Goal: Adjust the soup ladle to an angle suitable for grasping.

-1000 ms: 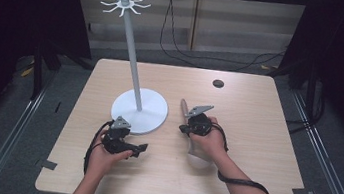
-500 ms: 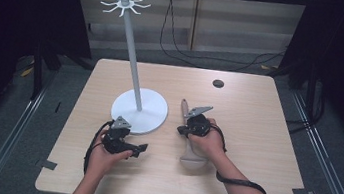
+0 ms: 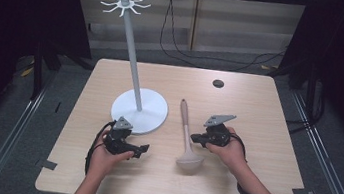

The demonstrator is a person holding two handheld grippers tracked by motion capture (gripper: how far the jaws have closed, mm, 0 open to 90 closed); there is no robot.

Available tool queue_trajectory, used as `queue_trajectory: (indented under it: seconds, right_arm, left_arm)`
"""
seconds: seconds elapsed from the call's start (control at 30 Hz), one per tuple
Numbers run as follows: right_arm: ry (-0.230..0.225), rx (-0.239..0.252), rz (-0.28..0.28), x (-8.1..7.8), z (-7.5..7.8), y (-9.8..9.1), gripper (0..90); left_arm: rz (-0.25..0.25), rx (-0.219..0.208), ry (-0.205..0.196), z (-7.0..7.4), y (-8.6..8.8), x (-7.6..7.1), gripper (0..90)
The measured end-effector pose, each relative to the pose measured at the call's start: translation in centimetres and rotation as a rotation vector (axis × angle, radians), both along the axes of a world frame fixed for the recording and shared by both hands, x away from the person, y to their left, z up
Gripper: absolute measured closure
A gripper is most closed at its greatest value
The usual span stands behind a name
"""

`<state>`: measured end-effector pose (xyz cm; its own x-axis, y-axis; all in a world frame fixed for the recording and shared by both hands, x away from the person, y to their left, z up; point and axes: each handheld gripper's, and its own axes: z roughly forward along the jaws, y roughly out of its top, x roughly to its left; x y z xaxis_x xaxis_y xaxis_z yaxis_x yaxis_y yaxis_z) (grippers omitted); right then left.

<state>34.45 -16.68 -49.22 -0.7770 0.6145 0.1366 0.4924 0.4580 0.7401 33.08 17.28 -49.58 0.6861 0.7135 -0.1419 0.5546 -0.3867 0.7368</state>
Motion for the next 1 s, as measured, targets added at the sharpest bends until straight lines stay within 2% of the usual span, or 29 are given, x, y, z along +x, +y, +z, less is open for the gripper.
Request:
queue_trajectory:
  seconds: [0.13, 0.2, 0.3, 0.47, 0.63, 0.7, 1.0]
  right_arm:
    - [0.044, -0.066, 0.045, -1.5, -0.8, -0.2, 90.0]
    - [0.042, -0.048, 0.065, -2.1, -1.0, 0.0, 90.0]
    - [0.041, -0.057, 0.064, -2.4, -1.0, 0.2, 90.0]
    - [0.052, -0.045, 0.077, -2.9, -1.0, 0.8, 90.0]
    - [0.057, -0.041, 0.090, -3.6, -1.0, 2.2, 90.0]
    - [0.059, -0.026, 0.096, -3.8, -1.0, 2.7, 90.0]
    - [0.073, -0.019, 0.122, -4.3, -1.0, 4.8, 90.0]
  left_arm:
    - [-0.004, 0.000, 0.004, -0.1, -0.2, 0.0, 5.8]
    - [-0.005, 0.003, 0.003, -0.2, -0.3, 0.0, 5.8]
    - [-0.019, 0.017, 0.004, -0.1, -0.2, 0.0, 5.8]
    - [-0.016, 0.008, -0.002, 0.0, -0.4, 0.0, 5.8]
    - [-0.010, -0.003, -0.002, 0.1, -0.3, 0.0, 5.8]
    - [-0.019, 0.010, -0.004, 0.2, -0.2, 0.0, 5.8]
    - [-0.018, 0.003, -0.007, 0.3, -0.4, 0.0, 5.8]
